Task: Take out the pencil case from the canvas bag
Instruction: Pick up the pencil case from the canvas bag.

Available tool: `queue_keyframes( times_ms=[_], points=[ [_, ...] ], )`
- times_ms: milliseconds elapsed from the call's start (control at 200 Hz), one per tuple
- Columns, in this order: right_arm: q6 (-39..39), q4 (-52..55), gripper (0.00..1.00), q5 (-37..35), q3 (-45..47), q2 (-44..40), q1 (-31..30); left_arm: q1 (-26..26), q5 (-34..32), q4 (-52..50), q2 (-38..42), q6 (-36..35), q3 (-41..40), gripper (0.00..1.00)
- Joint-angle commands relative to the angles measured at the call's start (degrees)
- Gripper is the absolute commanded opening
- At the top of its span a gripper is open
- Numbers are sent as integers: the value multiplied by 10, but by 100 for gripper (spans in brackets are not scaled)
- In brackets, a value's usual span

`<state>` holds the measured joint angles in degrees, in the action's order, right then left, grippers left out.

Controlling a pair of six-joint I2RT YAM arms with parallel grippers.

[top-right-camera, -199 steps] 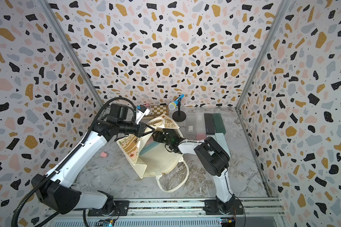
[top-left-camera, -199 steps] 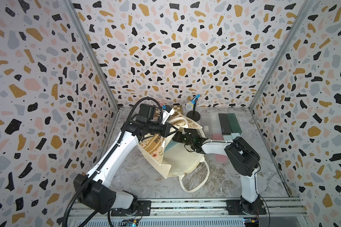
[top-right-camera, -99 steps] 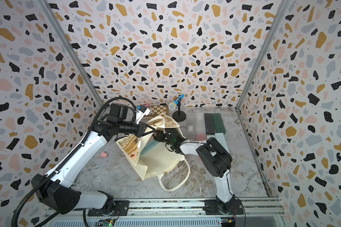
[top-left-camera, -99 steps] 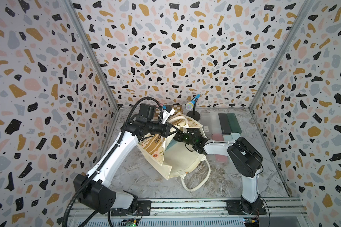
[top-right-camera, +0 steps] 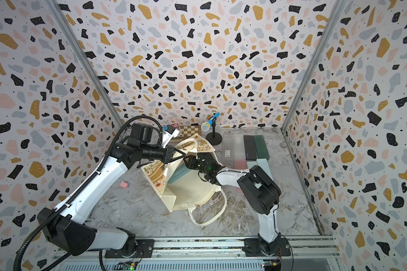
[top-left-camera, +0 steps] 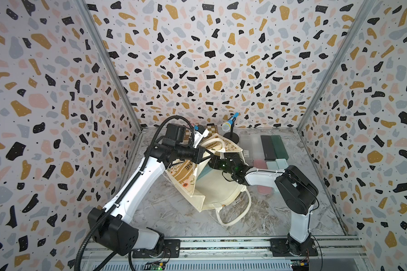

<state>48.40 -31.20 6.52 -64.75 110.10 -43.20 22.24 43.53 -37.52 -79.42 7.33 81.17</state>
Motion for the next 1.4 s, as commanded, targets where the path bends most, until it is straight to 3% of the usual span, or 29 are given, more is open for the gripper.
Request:
queue_keyframes(
  times_ms=[0,431,891,1236,1397],
  points=[
    [-23,-5,48,-14,-42,-21,0,3,32,0,12,-6,-1,0],
    [25,9,51,13,-107,42,6,4,43,0,13,-8,-4,0],
    [176,65,55,33,-222,128,16,4,63,-2,23,-20,-7,0],
    [192,72,38,38,-230,131,16,4,32,-7,32,-21,-10,0],
    [184,58,32,53,-202,105,16,4,-24,-12,35,-17,-8,0]
  ],
)
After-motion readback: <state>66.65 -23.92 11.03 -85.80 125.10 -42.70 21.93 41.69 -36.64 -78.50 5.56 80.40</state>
